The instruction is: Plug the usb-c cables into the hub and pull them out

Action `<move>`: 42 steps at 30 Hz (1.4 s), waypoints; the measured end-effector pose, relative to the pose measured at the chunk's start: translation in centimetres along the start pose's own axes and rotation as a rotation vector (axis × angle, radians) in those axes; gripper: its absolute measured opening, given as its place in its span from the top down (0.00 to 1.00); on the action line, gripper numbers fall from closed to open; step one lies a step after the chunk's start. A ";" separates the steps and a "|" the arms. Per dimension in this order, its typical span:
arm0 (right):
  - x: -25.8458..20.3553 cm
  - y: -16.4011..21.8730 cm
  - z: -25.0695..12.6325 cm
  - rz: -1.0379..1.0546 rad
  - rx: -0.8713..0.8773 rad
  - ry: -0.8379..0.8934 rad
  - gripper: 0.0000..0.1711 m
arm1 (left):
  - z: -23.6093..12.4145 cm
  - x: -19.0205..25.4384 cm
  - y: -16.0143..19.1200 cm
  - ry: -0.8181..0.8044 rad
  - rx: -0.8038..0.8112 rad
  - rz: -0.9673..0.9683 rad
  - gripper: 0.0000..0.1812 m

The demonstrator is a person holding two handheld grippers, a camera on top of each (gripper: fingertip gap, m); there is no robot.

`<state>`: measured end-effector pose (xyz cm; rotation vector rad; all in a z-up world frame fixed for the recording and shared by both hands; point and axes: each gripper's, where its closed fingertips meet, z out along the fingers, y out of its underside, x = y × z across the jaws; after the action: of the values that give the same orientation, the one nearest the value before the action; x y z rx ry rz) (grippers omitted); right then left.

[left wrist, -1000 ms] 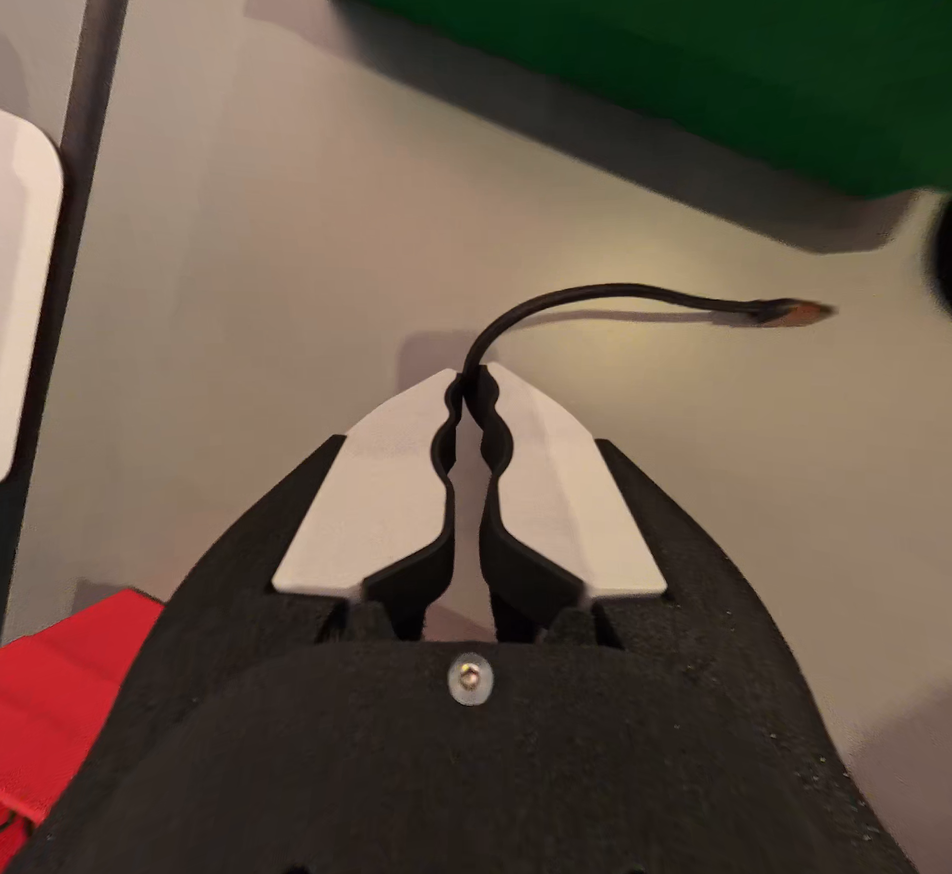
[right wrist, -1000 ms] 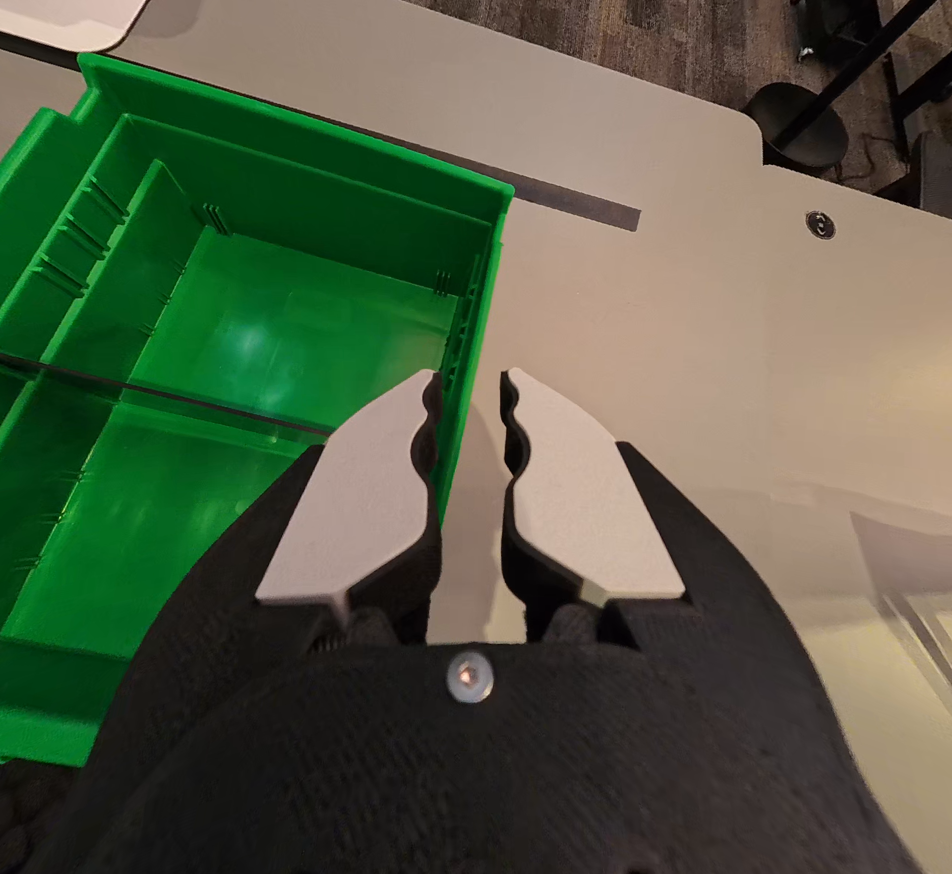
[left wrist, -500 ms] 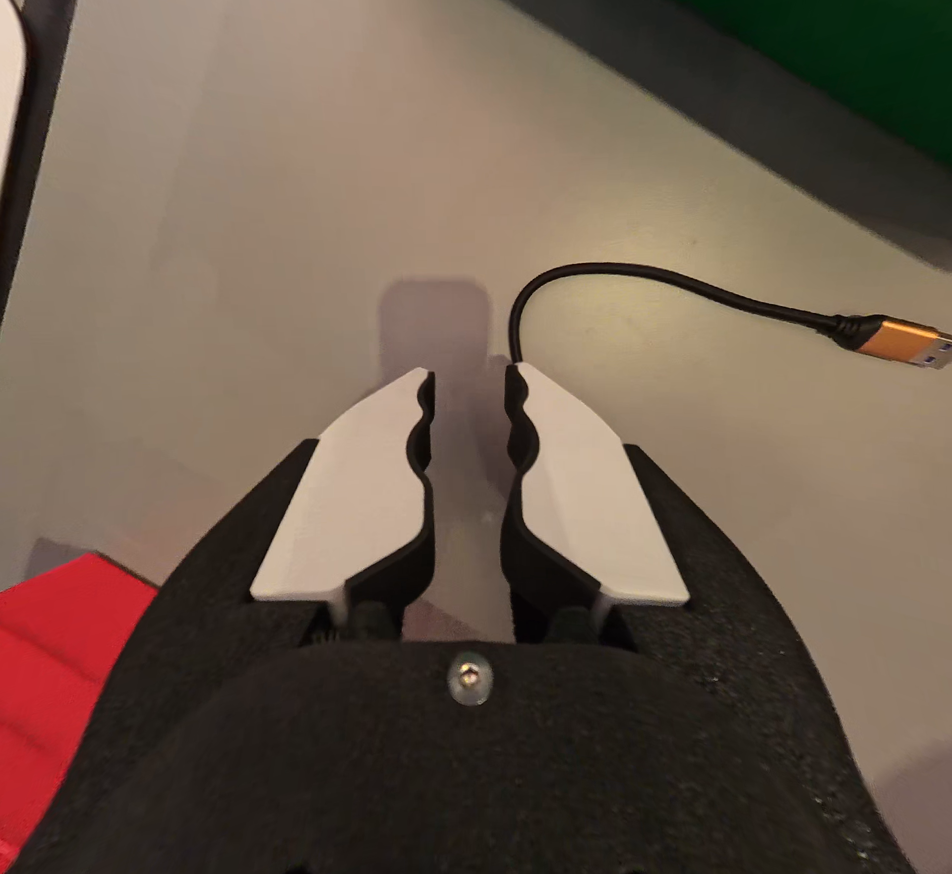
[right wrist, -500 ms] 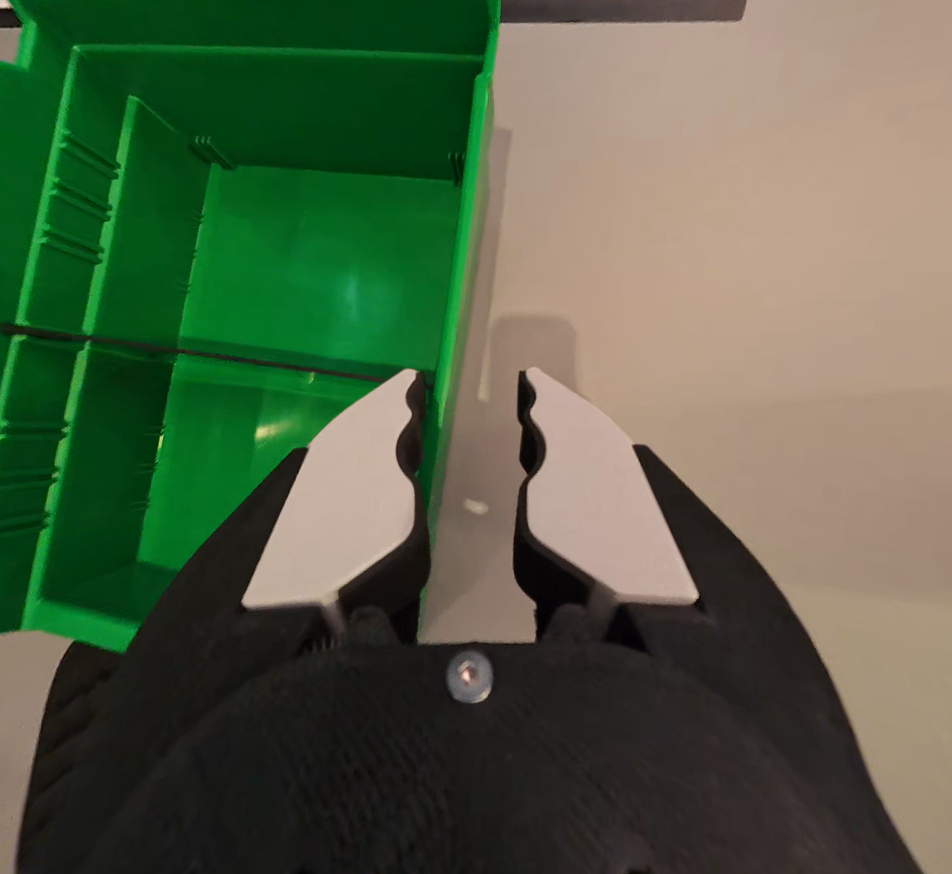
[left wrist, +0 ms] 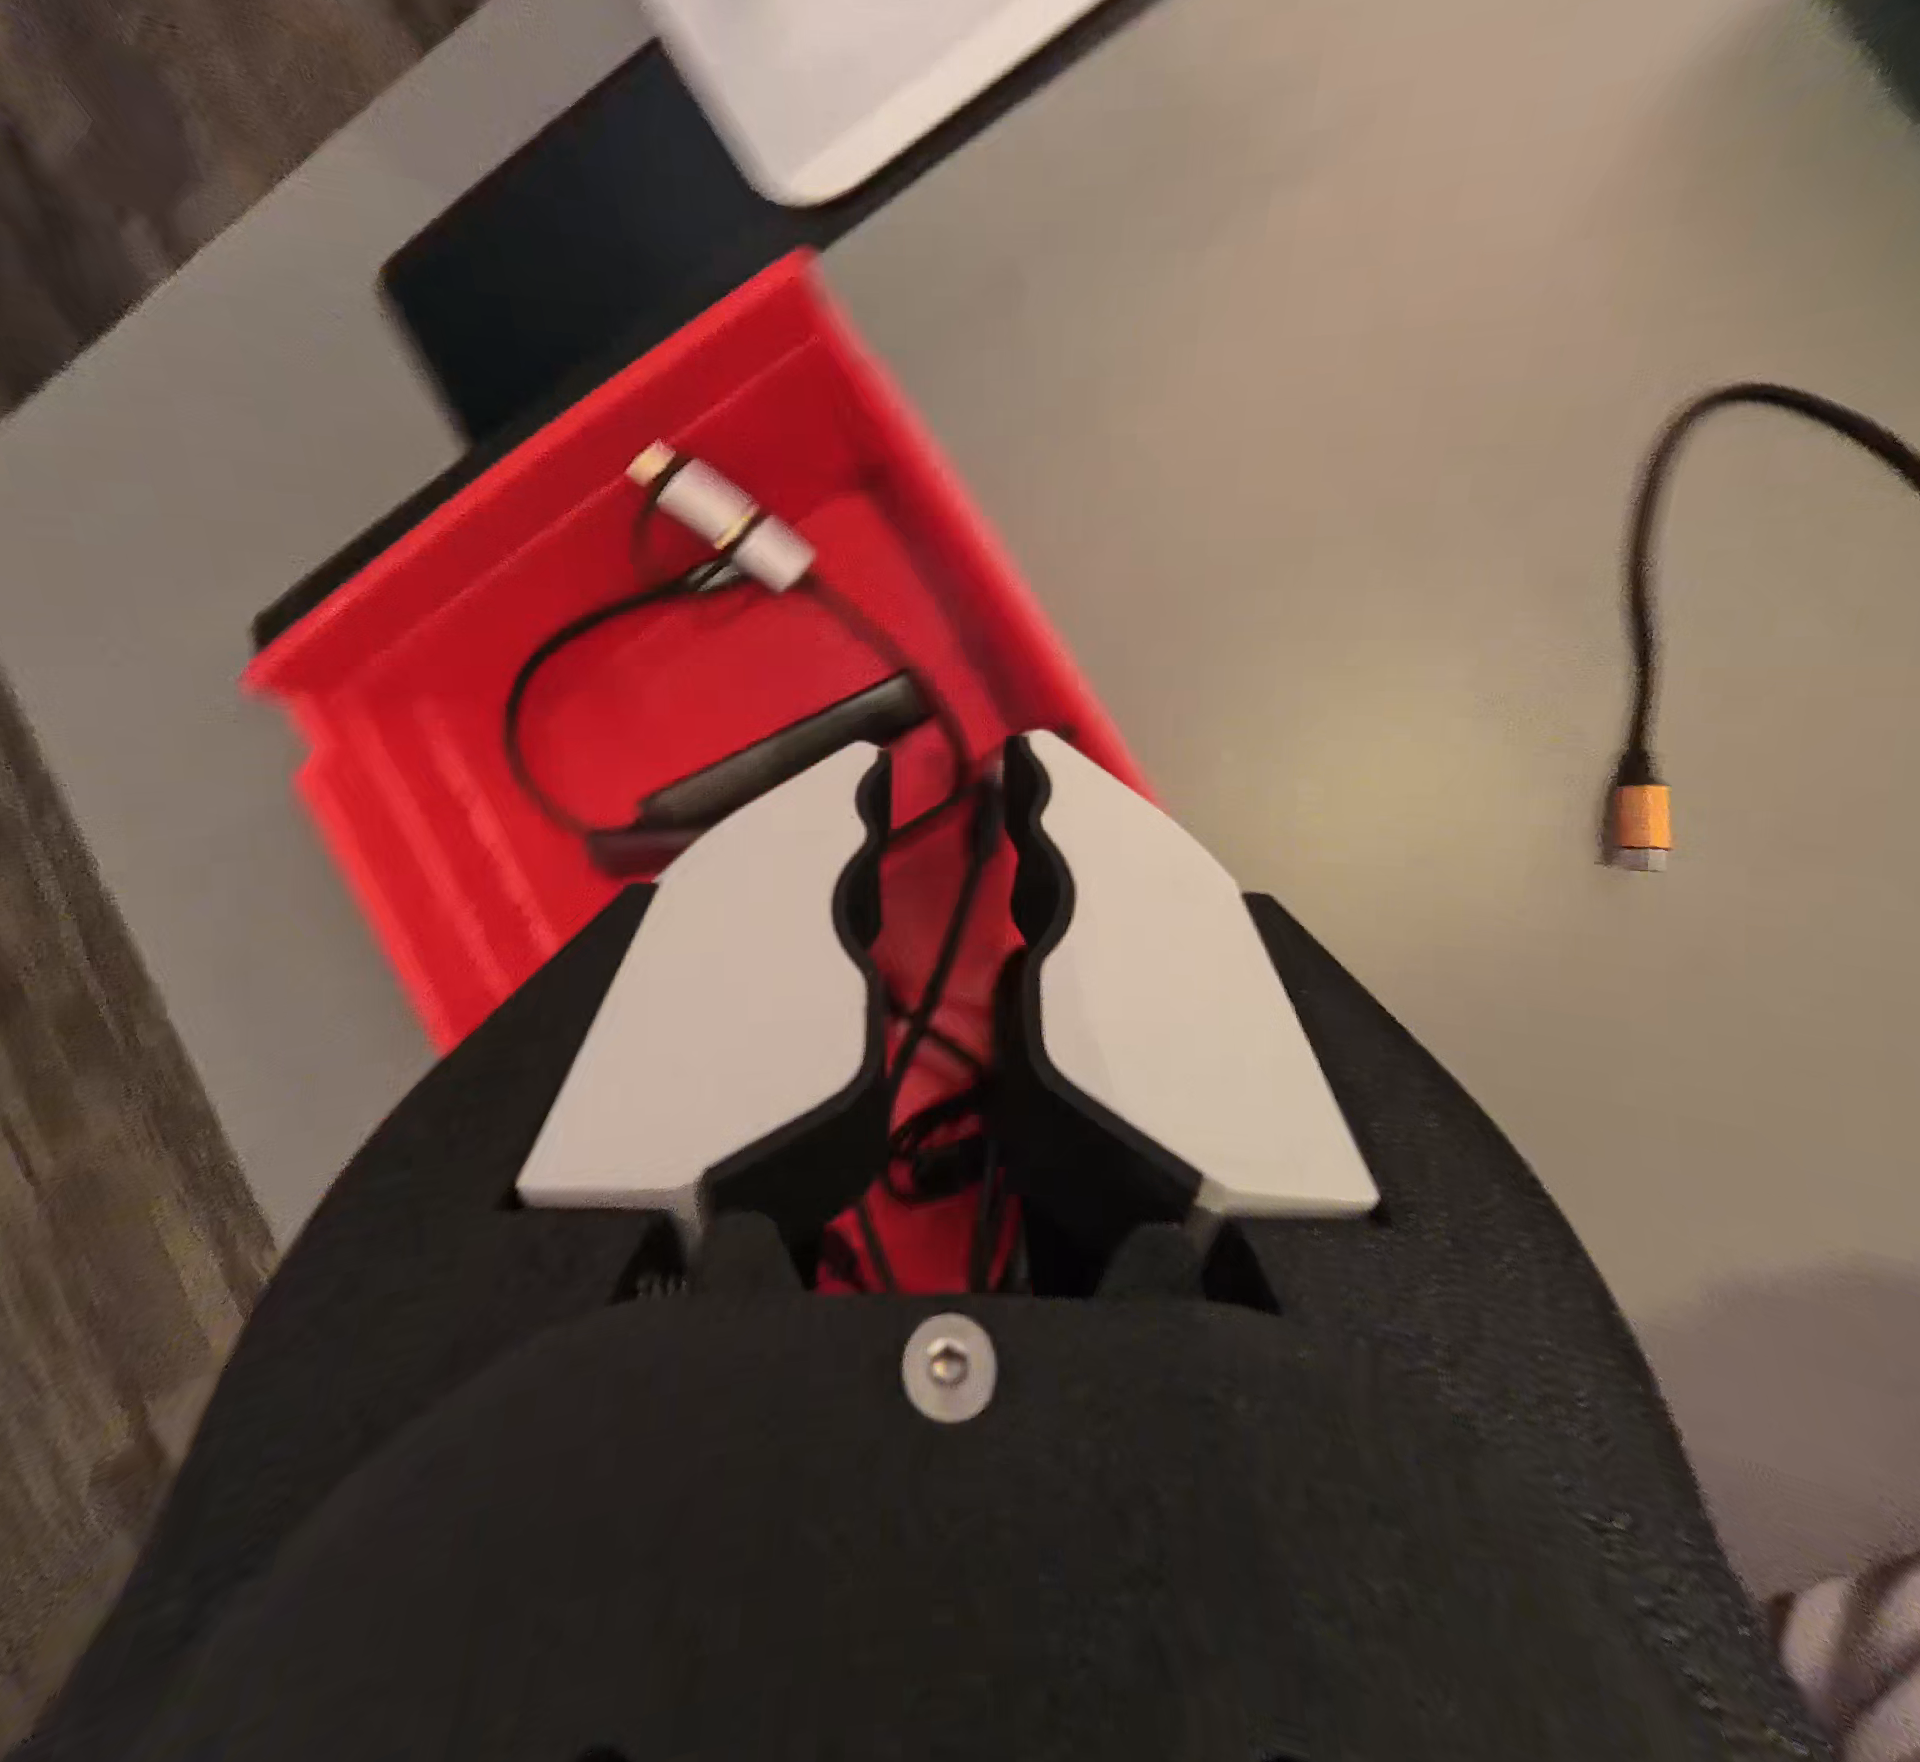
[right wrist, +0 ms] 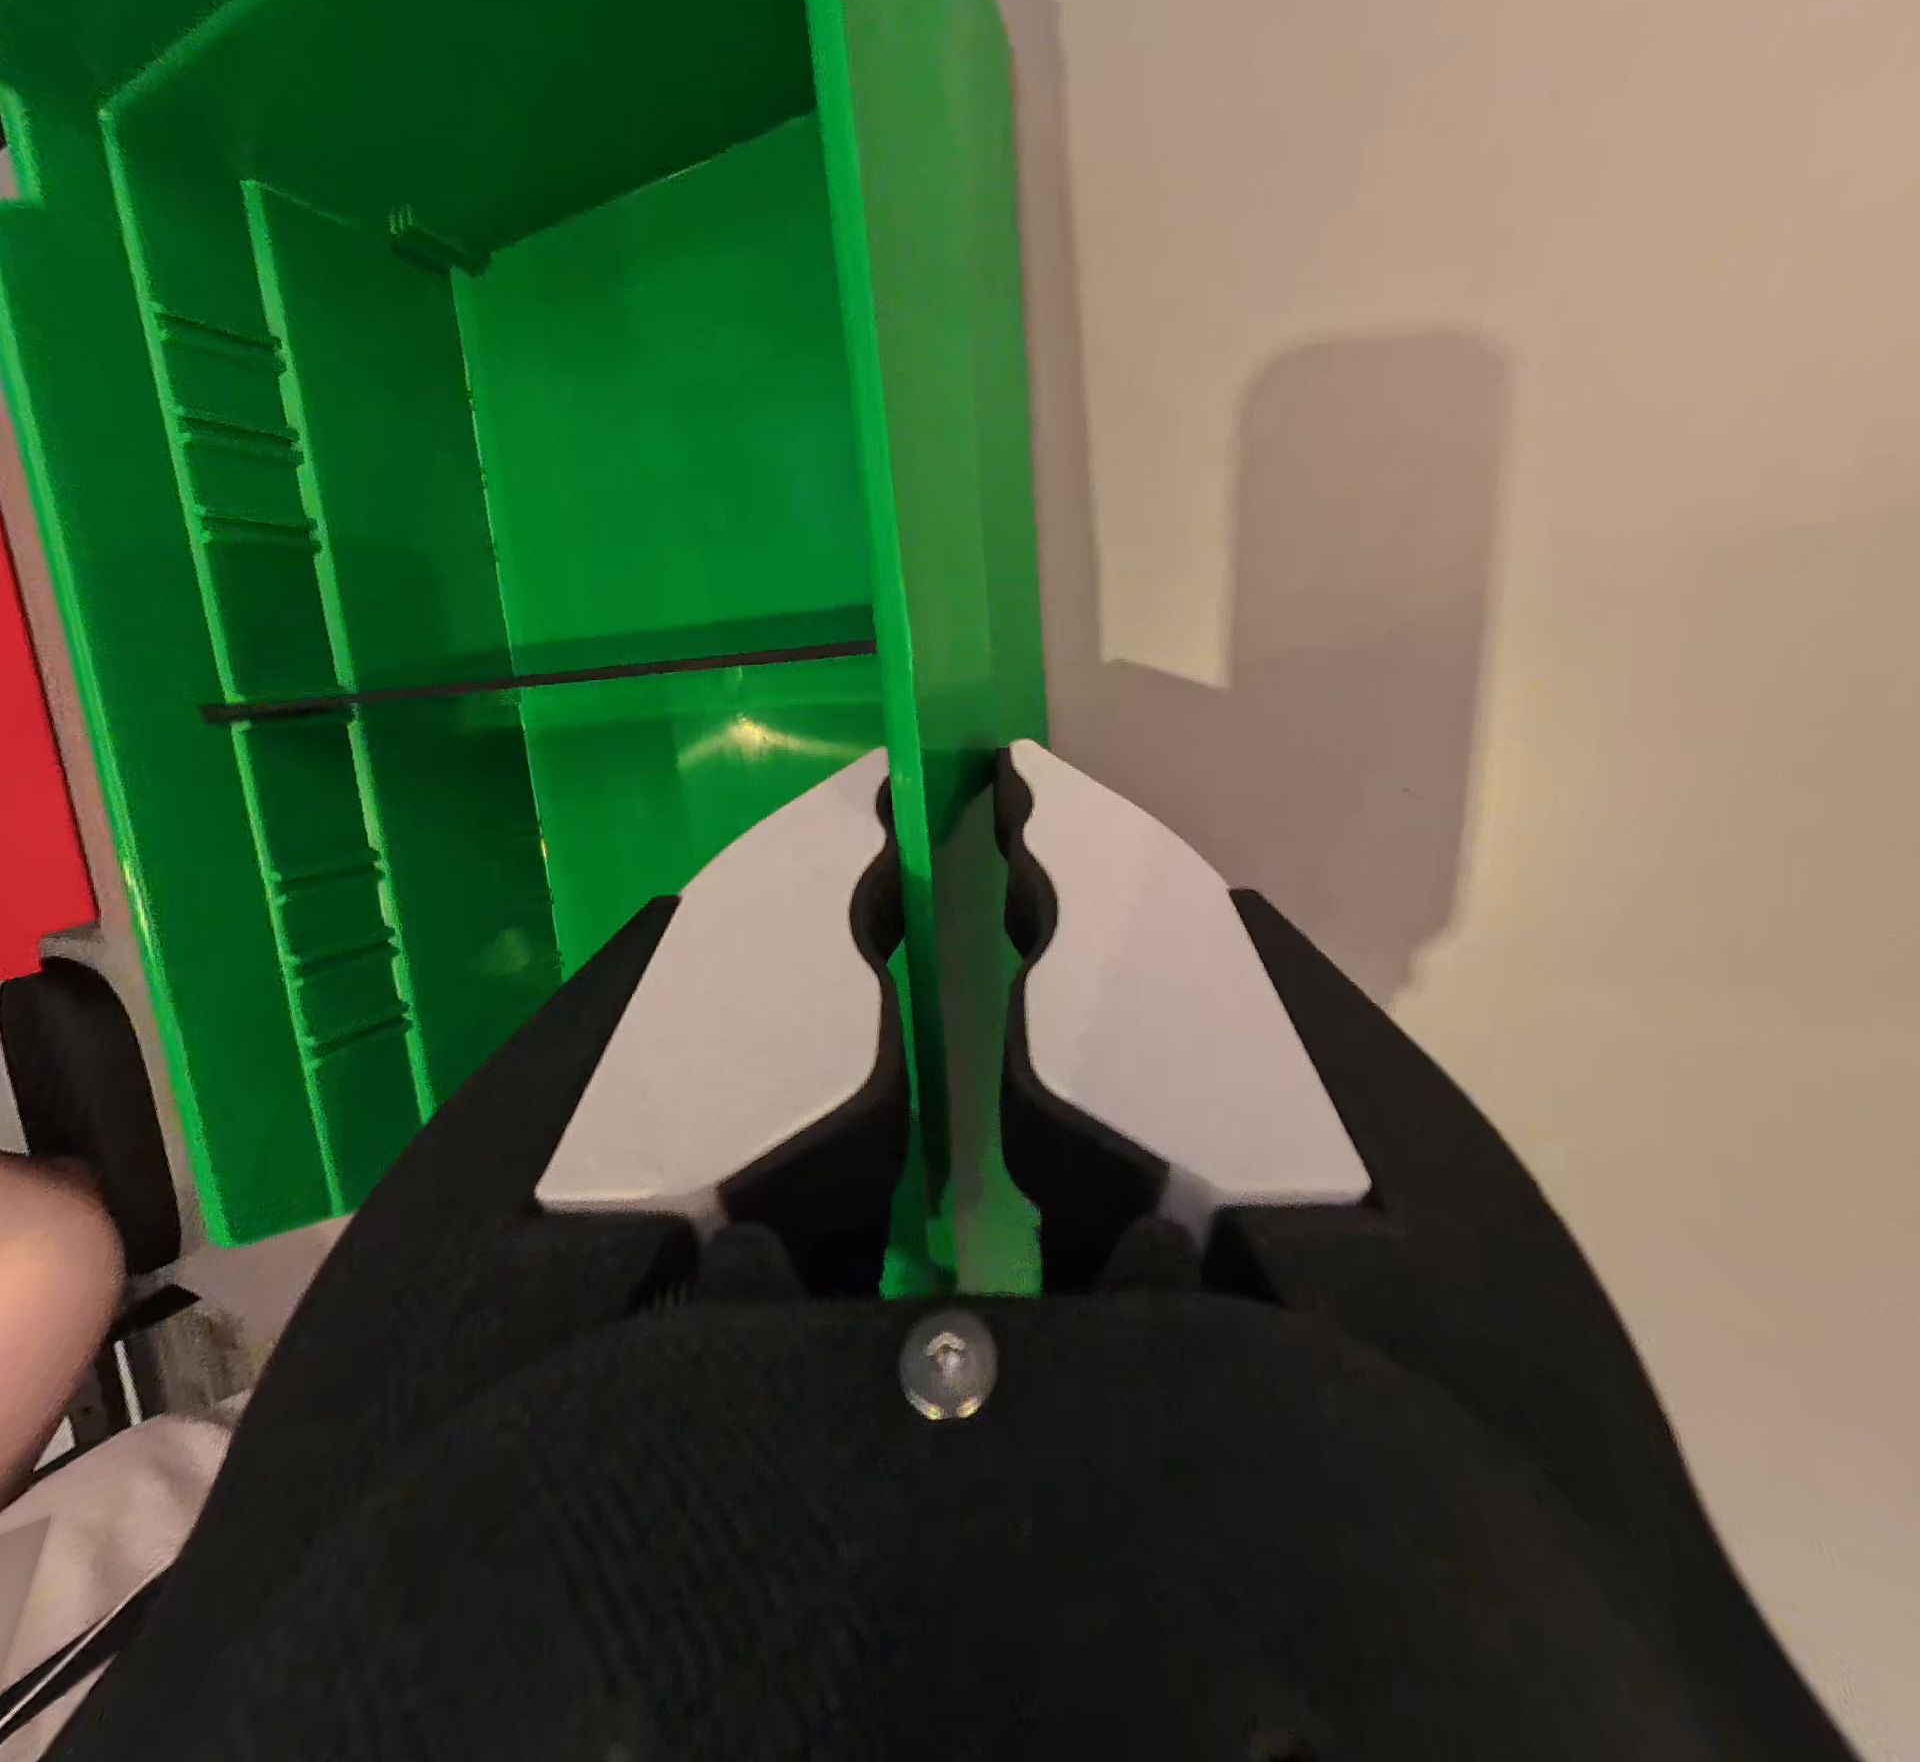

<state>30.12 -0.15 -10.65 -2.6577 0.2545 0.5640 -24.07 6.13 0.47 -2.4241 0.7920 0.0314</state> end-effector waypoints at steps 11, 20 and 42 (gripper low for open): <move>0.6 1.4 -1.0 0.066 -0.026 0.034 0.91 | -0.2 -6.7 6.2 0.137 0.003 -0.271 0.87; -0.6 -1.0 -4.2 0.095 0.152 -0.053 0.88 | 1.4 -2.0 9.2 0.340 -0.222 -0.142 0.84; -0.9 -1.3 -5.2 0.053 0.194 -0.052 0.92 | 1.0 -3.0 14.3 0.283 -0.465 -0.245 0.97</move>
<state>31.50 -1.12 -5.48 -2.4517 0.3464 0.5931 -34.17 -1.10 -7.23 -2.9999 0.6534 -0.2545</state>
